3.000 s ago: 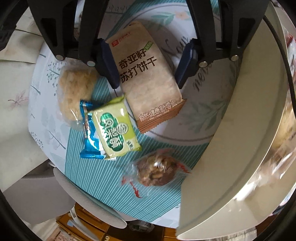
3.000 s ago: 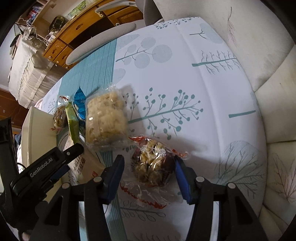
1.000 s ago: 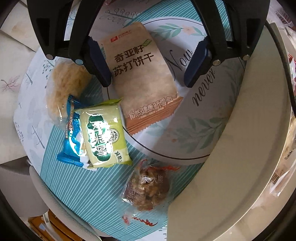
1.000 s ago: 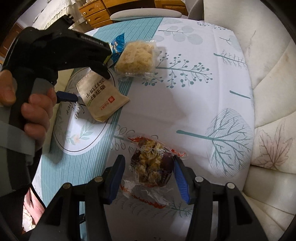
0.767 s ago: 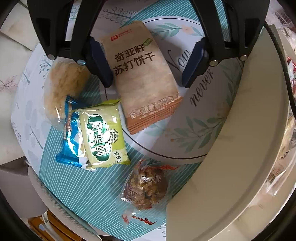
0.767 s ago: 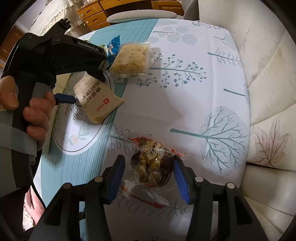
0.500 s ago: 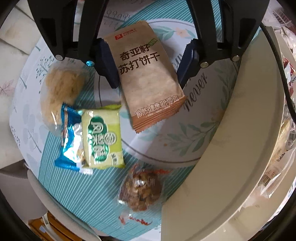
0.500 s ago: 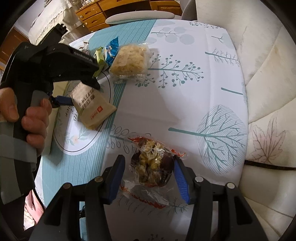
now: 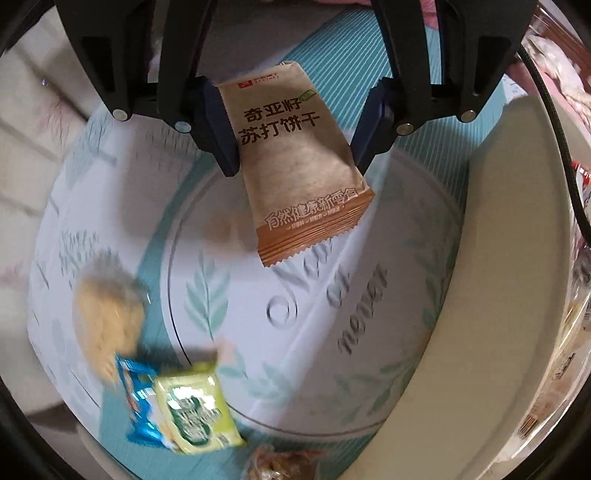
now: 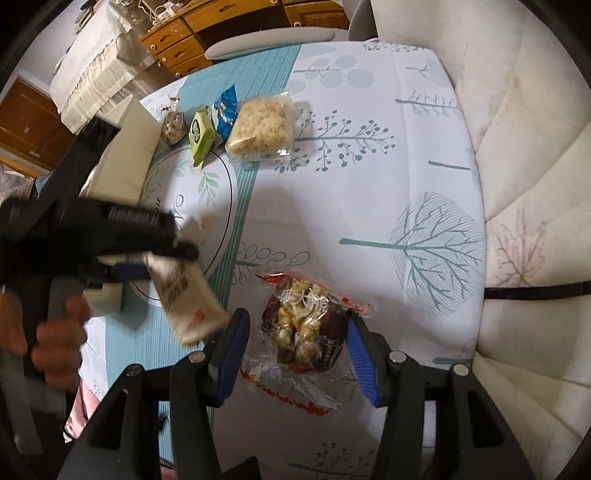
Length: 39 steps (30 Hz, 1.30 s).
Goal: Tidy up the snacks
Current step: 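Lift the cracker pack with the left tool and carry it toward the tray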
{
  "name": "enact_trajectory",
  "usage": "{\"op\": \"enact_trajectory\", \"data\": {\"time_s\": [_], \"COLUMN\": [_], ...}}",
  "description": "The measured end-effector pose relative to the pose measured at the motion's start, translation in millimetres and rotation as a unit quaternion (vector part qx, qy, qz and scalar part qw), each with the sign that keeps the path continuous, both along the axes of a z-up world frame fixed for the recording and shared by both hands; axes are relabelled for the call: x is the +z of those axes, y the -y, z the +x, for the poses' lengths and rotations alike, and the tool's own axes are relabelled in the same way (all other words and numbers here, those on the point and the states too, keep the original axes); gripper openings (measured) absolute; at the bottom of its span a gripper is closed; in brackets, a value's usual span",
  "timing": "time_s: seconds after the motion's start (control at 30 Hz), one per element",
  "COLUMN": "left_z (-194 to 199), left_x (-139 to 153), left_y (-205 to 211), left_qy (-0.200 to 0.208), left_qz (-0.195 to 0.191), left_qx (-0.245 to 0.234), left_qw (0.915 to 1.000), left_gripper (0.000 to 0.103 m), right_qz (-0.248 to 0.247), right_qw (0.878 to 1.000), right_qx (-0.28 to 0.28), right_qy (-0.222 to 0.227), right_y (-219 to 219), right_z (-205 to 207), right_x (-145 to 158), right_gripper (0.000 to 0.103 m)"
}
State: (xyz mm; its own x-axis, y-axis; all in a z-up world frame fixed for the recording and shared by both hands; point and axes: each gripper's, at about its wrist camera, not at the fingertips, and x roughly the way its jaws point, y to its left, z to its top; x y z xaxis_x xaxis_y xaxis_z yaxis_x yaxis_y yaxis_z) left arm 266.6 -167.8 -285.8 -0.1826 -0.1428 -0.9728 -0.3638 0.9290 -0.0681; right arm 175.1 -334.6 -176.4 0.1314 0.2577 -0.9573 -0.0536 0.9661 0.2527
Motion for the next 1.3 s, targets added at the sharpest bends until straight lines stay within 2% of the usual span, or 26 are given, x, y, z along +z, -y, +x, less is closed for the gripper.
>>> {"op": "enact_trajectory", "data": {"time_s": [0.27, 0.43, 0.67, 1.03, 1.13, 1.3], "left_z": [-46, -68, -76, -74, -71, -66], "left_x": [48, 81, 125, 169, 179, 193], "left_y": [10, 0, -51, -150, -176, -214], "left_qy": [0.012, 0.03, 0.06, 0.12, 0.145, 0.193], "left_qz": [-0.019, -0.027, -0.02, -0.014, -0.009, 0.0], "left_qx": [-0.075, -0.122, -0.17, -0.172, -0.176, -0.193], "left_qw": [0.9969, 0.9917, 0.9833, 0.9776, 0.9736, 0.9622], "left_gripper": [0.059, 0.059, 0.059, 0.059, 0.059, 0.059], "right_qz": [0.0, 0.029, 0.052, 0.085, 0.094, 0.109], "right_qw": [0.999, 0.997, 0.993, 0.986, 0.984, 0.979], "right_qx": [-0.033, -0.068, -0.096, -0.125, -0.131, -0.144], "right_qy": [0.015, 0.022, 0.046, 0.068, 0.076, 0.09], "right_y": [13, 11, -20, -95, -117, -154], "right_z": [-5, -10, -16, -26, -28, -30], "right_x": [18, 29, 49, 74, 80, 85], "right_gripper": [0.053, 0.053, 0.053, 0.053, 0.053, 0.053]}}
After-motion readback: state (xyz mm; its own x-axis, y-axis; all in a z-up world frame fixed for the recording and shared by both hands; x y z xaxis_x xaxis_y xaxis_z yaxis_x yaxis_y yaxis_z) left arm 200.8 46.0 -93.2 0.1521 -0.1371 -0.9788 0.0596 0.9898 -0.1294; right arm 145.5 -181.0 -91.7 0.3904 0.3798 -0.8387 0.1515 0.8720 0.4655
